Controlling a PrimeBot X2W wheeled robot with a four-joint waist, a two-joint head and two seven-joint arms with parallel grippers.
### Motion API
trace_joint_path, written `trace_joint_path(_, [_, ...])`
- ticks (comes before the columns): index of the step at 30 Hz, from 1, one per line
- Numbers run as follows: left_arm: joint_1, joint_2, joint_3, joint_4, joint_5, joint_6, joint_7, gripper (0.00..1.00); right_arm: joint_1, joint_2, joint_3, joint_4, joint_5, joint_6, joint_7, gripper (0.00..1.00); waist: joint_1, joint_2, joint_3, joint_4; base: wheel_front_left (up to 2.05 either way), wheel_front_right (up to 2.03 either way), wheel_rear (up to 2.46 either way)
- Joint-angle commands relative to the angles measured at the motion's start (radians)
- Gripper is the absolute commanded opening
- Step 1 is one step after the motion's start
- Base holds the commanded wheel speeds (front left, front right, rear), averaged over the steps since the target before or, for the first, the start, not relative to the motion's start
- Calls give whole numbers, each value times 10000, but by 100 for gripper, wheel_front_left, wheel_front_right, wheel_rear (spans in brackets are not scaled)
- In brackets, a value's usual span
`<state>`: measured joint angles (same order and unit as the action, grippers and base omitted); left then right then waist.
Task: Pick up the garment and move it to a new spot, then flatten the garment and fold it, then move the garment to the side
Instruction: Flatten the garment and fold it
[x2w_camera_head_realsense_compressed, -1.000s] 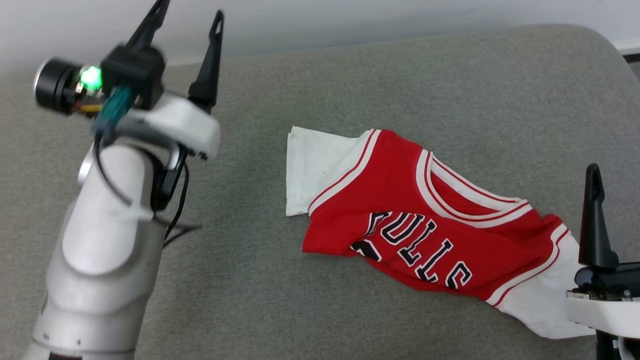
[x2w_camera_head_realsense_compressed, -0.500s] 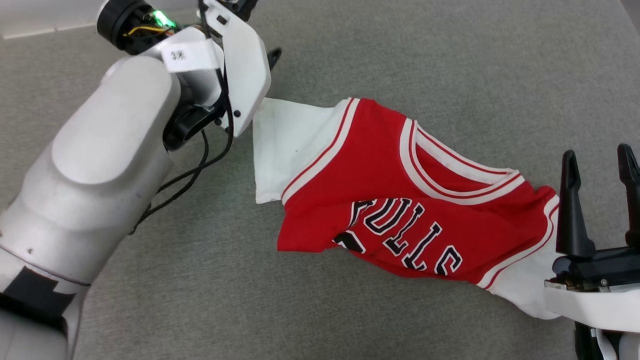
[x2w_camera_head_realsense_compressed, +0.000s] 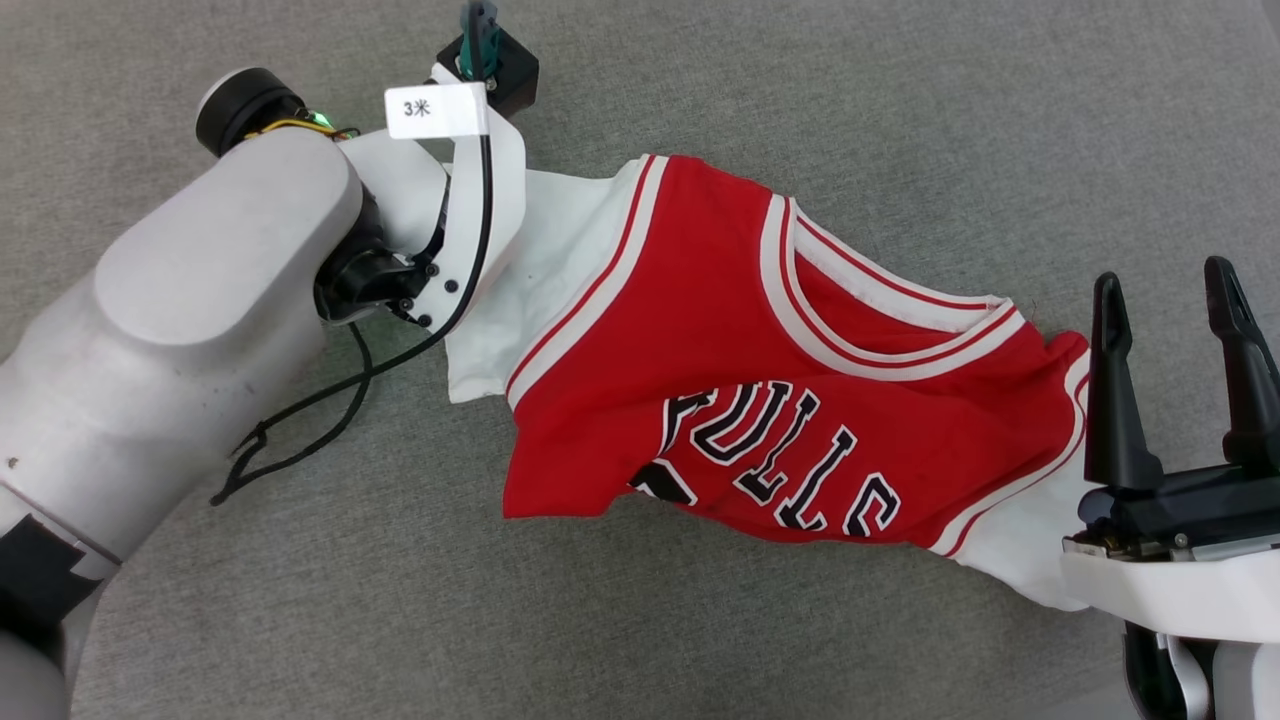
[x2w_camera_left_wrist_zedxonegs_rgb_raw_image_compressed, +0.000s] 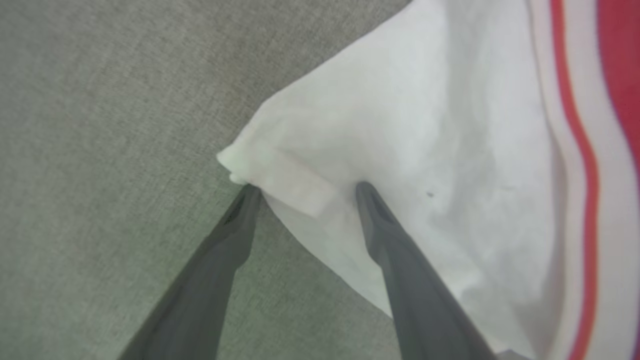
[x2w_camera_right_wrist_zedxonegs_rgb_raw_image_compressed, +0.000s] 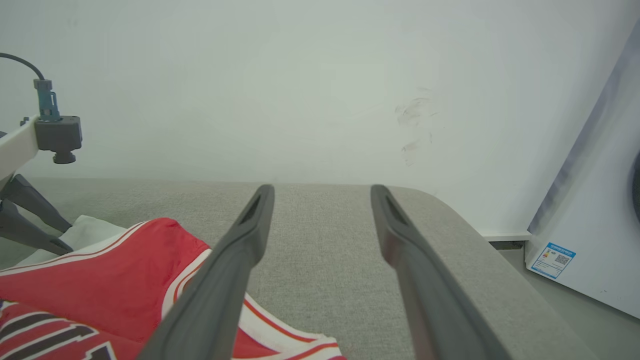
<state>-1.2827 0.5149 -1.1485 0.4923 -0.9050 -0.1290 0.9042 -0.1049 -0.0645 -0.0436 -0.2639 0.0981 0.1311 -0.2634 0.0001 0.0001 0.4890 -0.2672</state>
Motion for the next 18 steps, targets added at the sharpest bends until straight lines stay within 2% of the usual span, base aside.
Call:
trace_joint_path(1, [157, 21, -235, 69, -64, 0, 89, 100, -135, 43, 18, 19, 24, -7, -19, 100, -1, -1, 65, -59, 0, 0, 0])
trace_joint_path(6, [296, 291, -1179, -15, -316, -11, 399, 100, -212, 70, 10, 98, 46, -7, -19, 100, -1, -1, 148, -121, 0, 0, 0])
trace_joint_path(7, [284, 349, -1285, -60, -300, -11, 406, 4, -220, 73, 1, 113, 45, -7, -19, 100, -1, -1, 146, -118, 0, 0, 0])
trace_joint_path(8, [260, 383, -1350, -105, -245, -12, 358, 0, -227, 76, -4, 134, 34, -7, -19, 100, -1, -1, 131, -106, 0, 0, 0])
trace_joint_path(12, [39, 427, -1354, -273, -179, 1, -255, 0, -167, 74, -74, 251, -20, -7, -19, 100, -1, -1, -133, 101, 0, 0, 0])
trace_joint_path(18, [-401, 336, -1295, -500, -272, 0, -1827, 0, 97, -190, -183, 391, -90, -7, -19, 100, -1, -1, -993, 773, 0, 0, 0])
